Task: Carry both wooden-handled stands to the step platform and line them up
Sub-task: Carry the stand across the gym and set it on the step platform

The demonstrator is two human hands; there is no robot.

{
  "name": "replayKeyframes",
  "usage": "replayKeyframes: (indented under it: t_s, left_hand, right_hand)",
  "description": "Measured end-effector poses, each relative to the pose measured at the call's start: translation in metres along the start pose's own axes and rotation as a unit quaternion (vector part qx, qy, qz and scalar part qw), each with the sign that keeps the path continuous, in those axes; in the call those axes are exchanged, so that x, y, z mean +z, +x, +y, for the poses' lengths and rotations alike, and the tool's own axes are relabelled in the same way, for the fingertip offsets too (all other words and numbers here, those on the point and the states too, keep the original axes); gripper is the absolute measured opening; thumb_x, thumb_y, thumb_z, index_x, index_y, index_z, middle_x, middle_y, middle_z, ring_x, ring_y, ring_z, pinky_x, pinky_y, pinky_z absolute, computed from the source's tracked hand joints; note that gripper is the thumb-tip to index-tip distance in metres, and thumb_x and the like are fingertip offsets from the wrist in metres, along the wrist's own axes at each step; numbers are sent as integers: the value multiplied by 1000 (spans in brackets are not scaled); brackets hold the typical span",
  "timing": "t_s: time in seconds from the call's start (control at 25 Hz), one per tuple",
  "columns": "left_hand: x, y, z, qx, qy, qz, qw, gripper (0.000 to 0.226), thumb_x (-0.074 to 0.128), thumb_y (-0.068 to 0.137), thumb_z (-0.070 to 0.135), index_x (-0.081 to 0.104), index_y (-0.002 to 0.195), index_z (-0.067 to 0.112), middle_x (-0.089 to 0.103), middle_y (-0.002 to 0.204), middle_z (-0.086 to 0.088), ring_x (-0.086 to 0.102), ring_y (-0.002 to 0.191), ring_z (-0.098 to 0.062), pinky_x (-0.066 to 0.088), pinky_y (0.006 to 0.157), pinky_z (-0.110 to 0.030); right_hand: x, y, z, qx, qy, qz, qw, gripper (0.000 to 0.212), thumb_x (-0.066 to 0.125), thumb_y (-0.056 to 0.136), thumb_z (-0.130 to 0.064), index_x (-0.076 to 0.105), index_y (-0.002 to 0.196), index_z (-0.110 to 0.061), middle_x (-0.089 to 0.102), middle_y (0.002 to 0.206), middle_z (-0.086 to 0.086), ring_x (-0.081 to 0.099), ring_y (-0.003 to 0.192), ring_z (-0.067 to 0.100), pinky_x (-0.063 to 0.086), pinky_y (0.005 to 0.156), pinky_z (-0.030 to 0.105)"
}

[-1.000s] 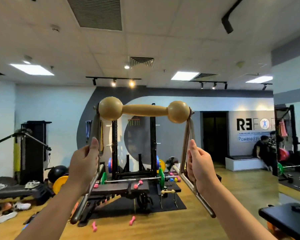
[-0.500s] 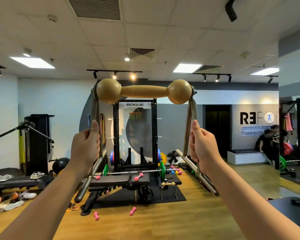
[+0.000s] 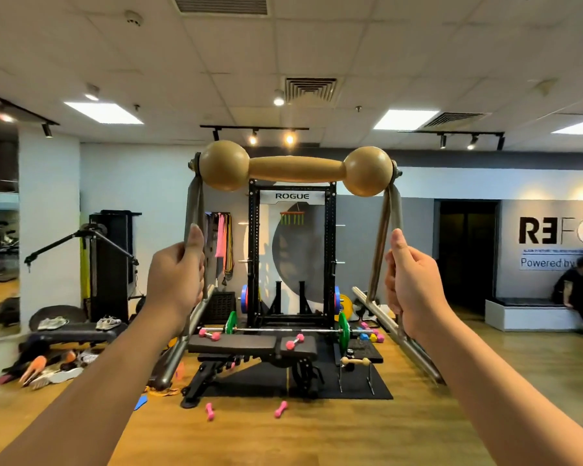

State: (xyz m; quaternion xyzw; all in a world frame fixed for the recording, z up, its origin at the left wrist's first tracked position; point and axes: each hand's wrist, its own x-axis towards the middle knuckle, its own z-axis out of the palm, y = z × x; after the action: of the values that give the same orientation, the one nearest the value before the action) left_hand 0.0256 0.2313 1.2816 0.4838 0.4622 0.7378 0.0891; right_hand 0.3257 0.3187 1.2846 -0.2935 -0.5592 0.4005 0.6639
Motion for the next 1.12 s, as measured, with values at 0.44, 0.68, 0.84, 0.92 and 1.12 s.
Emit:
replayKeyframes:
  t_s: [0.44,0.68,0.84,0.92,1.12]
  left_hand:
    - [-34,188,-132,25,39,-24,999,62,43,98,64,52,77,6,36,56,-7,30,42,-17,24,45,-29]
    - [-28,261,-208,11,9,-25,1000,60,43,99,61,49,74,6,35,54,-6,29,38,-14,24,39,-25]
    - [-11,308,-263,2,15,-11,1000,60,44,100,61,51,78,6,35,55,-8,30,38,-15,27,38,-24]
    - [2,332,-290,2,19,-7,1000,59,43,100,60,52,78,6,36,56,-7,31,39,-15,27,38,-25]
    - [52,401,-356,-2,11,-2,1000,56,42,103,55,50,76,6,35,52,-3,30,39,-13,24,40,-27]
  right_hand:
    - [152,130,122,23,10,22,999,51,48,103,-56,45,73,-15,34,57,2,26,43,14,21,39,28]
    - [201,204,180,8,1,23,1000,51,48,103,-55,47,75,-13,35,58,3,26,43,14,22,40,28]
    - [225,260,231,3,-15,22,1000,50,48,102,-59,50,83,-13,32,59,4,24,45,16,20,43,30]
    - [233,292,258,4,-6,17,1000,49,49,102,-58,49,83,-13,31,59,4,23,45,15,19,44,31]
    - [246,386,319,3,4,11,1000,51,48,104,-54,45,75,-13,33,56,1,25,43,12,23,40,27]
